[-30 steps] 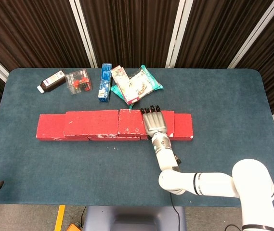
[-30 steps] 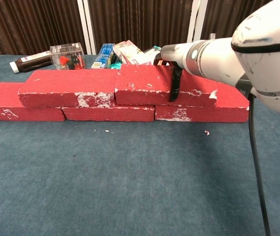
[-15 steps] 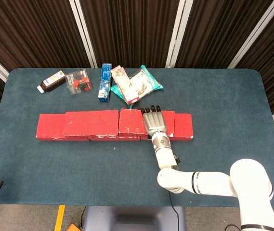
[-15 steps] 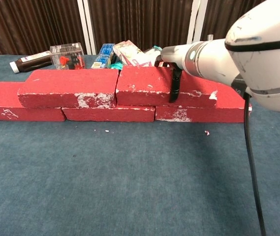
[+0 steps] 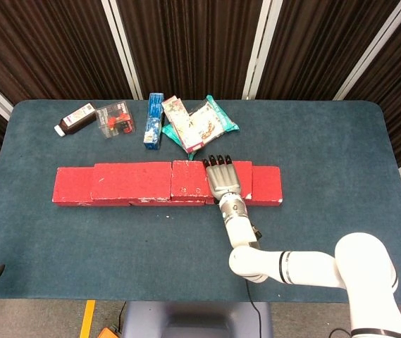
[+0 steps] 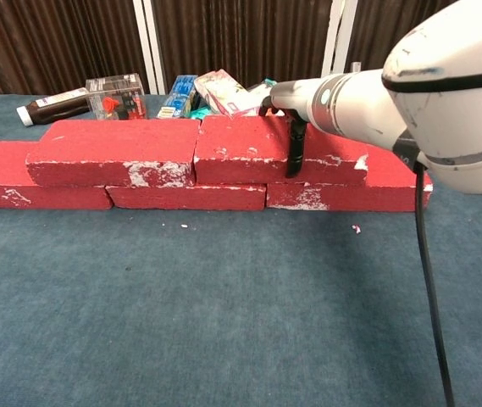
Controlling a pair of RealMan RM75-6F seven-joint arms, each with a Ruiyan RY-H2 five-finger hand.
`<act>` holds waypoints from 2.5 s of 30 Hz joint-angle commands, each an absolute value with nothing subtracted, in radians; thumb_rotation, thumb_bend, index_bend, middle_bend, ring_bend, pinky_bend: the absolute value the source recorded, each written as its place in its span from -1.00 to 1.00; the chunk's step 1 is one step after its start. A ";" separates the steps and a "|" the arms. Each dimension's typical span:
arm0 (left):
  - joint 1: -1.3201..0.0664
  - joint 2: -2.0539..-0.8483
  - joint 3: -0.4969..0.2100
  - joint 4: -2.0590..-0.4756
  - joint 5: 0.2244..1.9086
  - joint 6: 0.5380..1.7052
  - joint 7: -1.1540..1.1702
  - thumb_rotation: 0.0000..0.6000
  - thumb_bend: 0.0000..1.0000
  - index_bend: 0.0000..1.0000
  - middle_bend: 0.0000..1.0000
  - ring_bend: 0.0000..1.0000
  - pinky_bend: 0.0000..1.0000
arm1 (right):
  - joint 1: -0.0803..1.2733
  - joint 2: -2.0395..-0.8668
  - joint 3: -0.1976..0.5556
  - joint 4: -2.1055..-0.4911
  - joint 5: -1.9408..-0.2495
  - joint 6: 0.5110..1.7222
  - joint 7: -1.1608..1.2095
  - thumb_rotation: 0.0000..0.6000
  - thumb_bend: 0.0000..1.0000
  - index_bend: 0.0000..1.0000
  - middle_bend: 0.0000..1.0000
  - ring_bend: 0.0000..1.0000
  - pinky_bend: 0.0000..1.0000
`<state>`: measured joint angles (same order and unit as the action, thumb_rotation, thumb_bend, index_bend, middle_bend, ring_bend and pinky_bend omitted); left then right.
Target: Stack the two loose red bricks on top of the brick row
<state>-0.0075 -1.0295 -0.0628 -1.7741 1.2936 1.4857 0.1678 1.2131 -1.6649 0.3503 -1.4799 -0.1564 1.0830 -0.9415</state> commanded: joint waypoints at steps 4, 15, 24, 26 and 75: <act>-0.008 -1.030 -0.062 -1.775 1.295 1.486 0.169 1.00 -0.60 -1.00 -1.00 -1.00 -1.00 | 1.215 -1.661 0.352 -1.486 -0.146 1.073 -0.940 1.00 -0.41 -0.58 -0.75 -0.97 -1.00; -0.009 -1.033 -0.062 -1.776 1.292 1.486 0.179 1.00 -0.60 -1.00 -1.00 -1.00 -1.00 | 1.215 -1.649 0.352 -1.501 -0.153 1.083 -0.929 1.00 -0.72 -0.73 -0.80 -1.00 -1.00; -0.010 -1.034 -0.064 -1.774 1.284 1.482 0.181 1.00 -0.60 -1.00 -1.00 -1.00 -1.00 | 1.194 -1.594 0.374 -1.593 -0.177 1.067 -0.881 1.00 -0.80 -0.76 -0.84 -1.00 -1.00; -0.011 -1.033 -0.065 -1.772 1.283 1.478 0.176 1.00 -0.60 -1.00 -1.00 -1.00 -1.00 | 1.168 -1.545 0.385 -1.670 -0.218 1.067 -0.842 1.00 -0.80 -0.77 -0.84 -1.00 -1.00; -0.037 -1.059 -0.030 -1.668 1.469 1.490 0.061 1.00 -0.60 -1.00 -1.00 -1.00 -1.00 | 0.114 -1.299 -0.036 -1.553 -1.402 1.663 -0.151 1.00 -0.65 -0.80 -0.91 -1.00 -1.00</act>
